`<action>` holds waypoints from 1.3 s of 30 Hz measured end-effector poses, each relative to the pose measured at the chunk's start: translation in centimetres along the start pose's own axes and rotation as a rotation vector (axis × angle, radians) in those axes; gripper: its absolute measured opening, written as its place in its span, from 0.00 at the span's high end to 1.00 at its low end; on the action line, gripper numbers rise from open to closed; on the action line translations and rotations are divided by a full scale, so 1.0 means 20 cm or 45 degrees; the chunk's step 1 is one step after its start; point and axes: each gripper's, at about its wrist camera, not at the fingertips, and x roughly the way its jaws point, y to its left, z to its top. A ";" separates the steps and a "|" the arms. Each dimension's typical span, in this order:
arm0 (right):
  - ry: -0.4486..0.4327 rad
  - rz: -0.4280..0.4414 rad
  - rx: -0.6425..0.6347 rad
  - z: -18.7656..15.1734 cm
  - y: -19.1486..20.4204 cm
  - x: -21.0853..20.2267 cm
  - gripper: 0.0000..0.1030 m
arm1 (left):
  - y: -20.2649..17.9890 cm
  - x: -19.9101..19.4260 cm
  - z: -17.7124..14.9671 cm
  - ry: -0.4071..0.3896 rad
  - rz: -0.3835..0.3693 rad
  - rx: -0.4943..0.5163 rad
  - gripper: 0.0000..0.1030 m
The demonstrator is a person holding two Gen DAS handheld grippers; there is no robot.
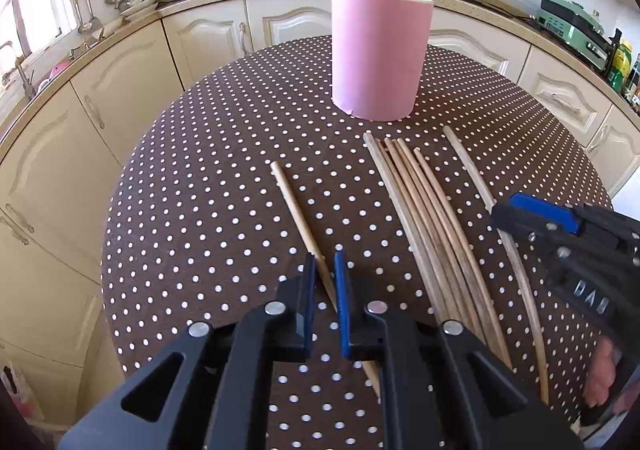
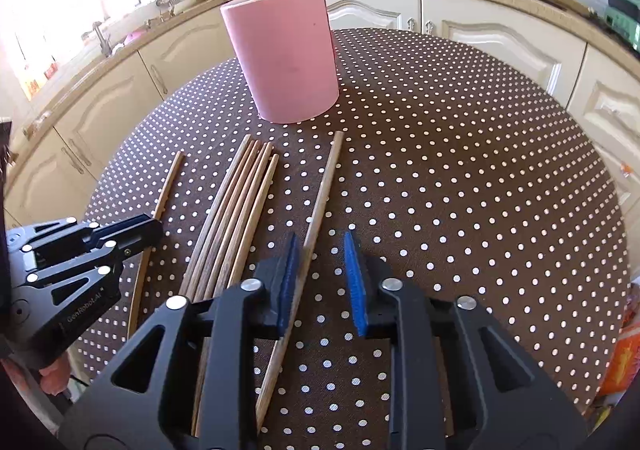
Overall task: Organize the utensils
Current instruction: 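Close the right gripper on one chopstick while the left gripper grasps another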
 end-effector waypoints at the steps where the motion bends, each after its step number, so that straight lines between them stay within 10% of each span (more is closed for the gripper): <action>1: 0.005 0.020 -0.006 0.00 -0.01 0.00 0.82 | 0.02 -0.01 -0.01 -0.007 -0.008 0.021 0.91; 14: 0.111 -0.054 -0.258 -0.09 -0.03 -0.12 0.84 | 0.09 -0.06 -0.05 -0.012 -0.084 0.174 0.91; 22: 0.149 -0.126 -0.196 0.00 -0.08 -0.06 0.82 | 0.09 0.00 0.03 0.008 0.085 0.226 0.79; 26: 0.119 -0.241 -0.178 0.02 -0.07 -0.03 0.32 | 0.10 0.02 0.05 0.017 0.076 0.148 0.71; 39: 0.109 -0.231 -0.095 0.05 -0.12 0.01 0.31 | 0.18 -0.01 0.07 -0.016 -0.108 -0.074 0.54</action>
